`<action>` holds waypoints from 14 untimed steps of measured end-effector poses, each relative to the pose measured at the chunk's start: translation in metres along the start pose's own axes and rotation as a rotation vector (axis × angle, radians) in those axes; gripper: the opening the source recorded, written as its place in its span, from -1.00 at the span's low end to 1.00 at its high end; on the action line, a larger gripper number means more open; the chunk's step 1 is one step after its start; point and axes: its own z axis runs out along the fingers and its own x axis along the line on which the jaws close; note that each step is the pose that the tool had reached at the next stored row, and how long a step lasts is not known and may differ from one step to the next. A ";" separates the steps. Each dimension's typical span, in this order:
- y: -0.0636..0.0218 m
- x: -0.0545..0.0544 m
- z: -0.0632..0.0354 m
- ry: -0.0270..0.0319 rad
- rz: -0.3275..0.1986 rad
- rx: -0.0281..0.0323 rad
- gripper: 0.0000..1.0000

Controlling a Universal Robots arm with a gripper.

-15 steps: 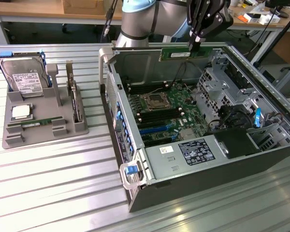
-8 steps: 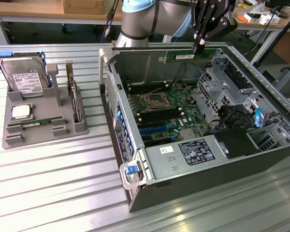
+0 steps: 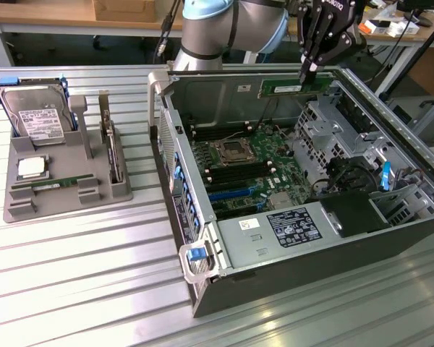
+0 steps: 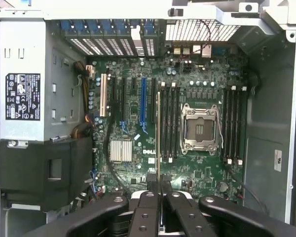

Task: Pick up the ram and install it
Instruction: 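Pick up the ram and move it above insertion slot, then insert the ram into the slot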

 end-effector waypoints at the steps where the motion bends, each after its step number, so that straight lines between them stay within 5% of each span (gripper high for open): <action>1: -0.0012 0.000 0.0003 0.0001 0.000 0.0000 -0.76; 6: -0.0150 0.000 0.0054 0.0006 0.000 0.0000 -0.76; 14: -0.0150 0.000 0.0059 0.0004 0.000 0.0000 -0.76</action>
